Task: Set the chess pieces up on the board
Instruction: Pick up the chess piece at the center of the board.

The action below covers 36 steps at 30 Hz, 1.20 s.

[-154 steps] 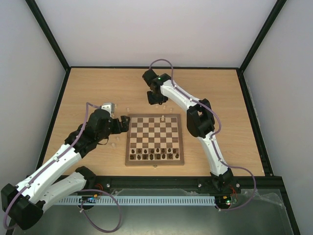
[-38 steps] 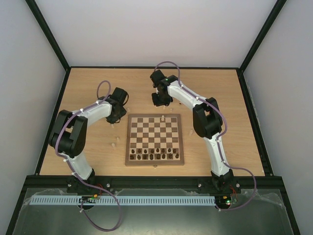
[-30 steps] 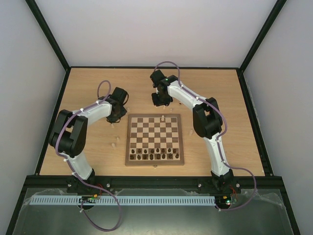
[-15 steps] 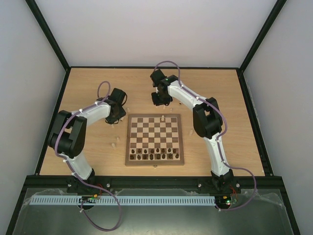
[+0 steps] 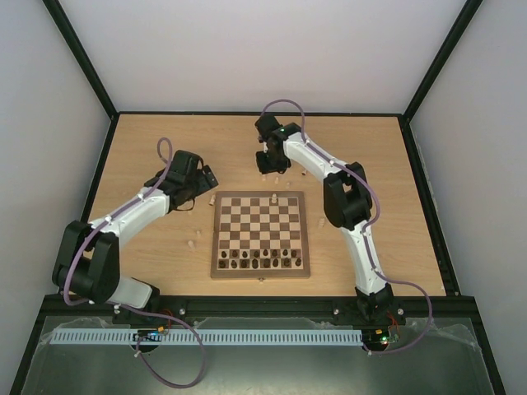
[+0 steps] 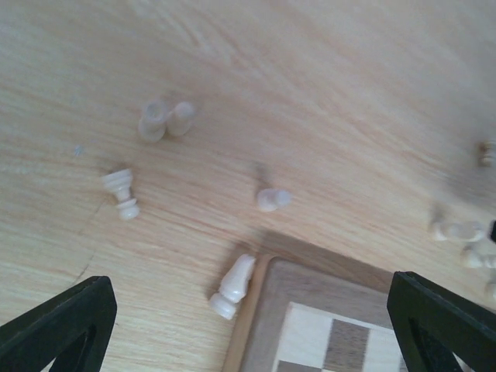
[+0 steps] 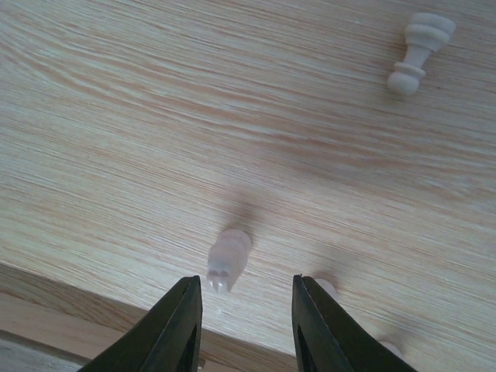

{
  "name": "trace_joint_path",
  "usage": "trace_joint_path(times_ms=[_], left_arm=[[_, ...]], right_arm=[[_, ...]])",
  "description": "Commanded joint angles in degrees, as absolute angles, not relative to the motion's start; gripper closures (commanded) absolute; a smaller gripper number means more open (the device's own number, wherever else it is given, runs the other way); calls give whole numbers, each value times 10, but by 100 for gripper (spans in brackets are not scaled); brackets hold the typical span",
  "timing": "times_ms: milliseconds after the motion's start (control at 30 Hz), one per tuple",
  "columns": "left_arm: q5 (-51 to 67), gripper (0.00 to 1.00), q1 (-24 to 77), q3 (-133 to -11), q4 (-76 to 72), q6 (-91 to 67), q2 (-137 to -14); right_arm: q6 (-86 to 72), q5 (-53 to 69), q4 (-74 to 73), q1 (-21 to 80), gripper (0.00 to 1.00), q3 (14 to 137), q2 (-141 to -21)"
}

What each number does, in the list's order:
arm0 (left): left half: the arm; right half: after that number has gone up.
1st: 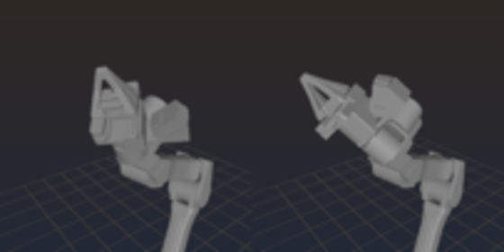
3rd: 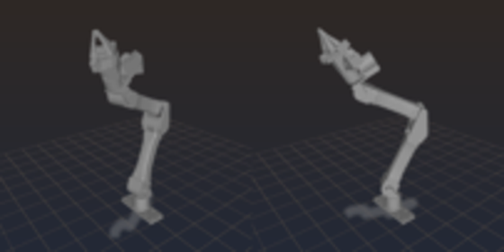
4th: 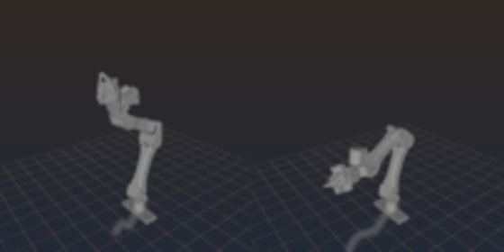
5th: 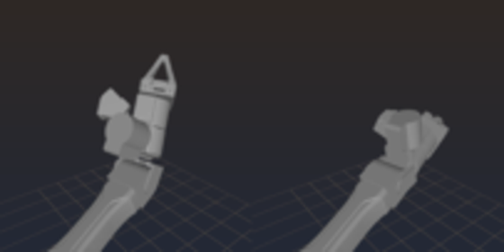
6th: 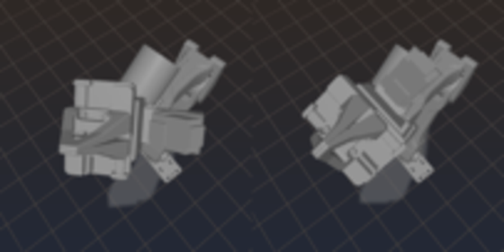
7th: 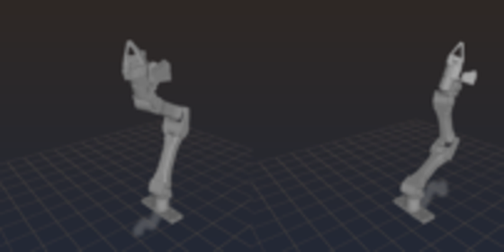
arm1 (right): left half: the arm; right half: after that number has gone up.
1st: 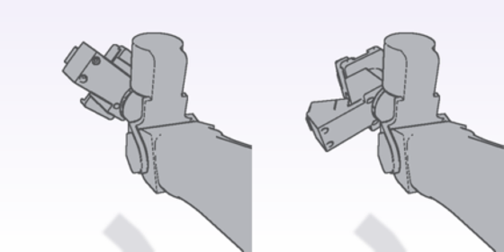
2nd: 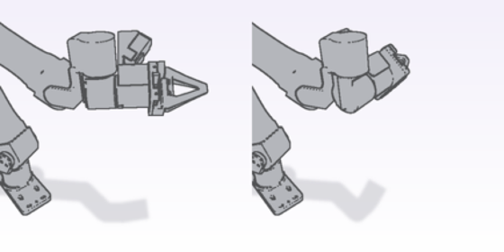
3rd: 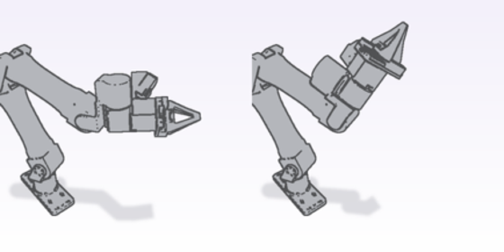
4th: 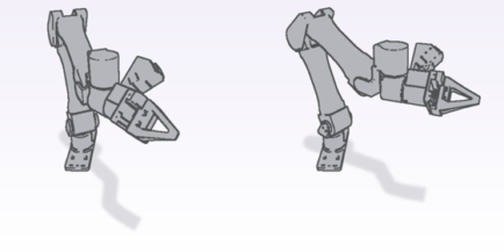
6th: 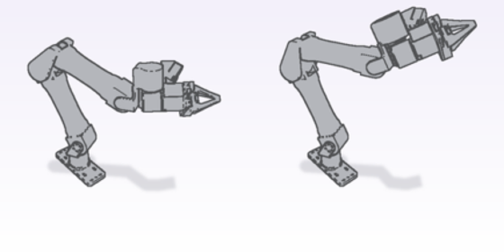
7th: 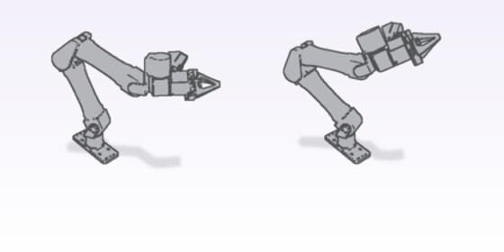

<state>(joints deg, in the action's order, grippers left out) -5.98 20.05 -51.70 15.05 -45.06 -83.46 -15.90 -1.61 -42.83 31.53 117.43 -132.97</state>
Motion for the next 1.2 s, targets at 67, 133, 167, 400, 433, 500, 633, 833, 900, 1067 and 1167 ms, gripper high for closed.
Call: trace_joint_path(times_ms=[67, 133, 167, 400, 433, 500, 633, 833, 900, 1067, 1167], left_arm=[[-57, 1, 207, -515, 127, -425, -809], [-56, 1, 209, -514, 127, -425, -808], [-56, 1, 209, -513, 128, -425, -808], [-61, 1, 210, -503, 130, -425, -784], [-62, 1, 211, -501, 130, -425, -778], [-65, 1, 211, -499, 131, -422, -766], [-72, 1, 210, -501, 141, -419, -752], [-73, 1, 210, -499, 145, -415, -745], [-73, 1, 210, -499, 147, -414, -743], [-70, 1, 210, -492, 149, -410, -722], [-65, 1, 210, -483, 152, -406, -697]], right_arm=[[-163, -8, -470, 328, 67, 1216, -1355], [-163, -13, -477, 332, 67, 1226, -1363], [-164, -15, -481, 334, 67, 1231, -1368], [-174, -39, -493, 338, 71, 1248, -1386], [-174, -44, -497, 339, 72, 1253, -1390], [-176, -50, -502, 340, 72, 1259, -1396], [-179, -67, -507, 342, 73, 1264, -1403], [-182, -74, -509, 345, 88, 1268, -1405], [-182, -77, -508, 346, 94, 1268, -1401], [-185, -92, -514, 352, 98, 1262, -1368], [-184, -107, -513, 357, 98, 1227, -1316]])
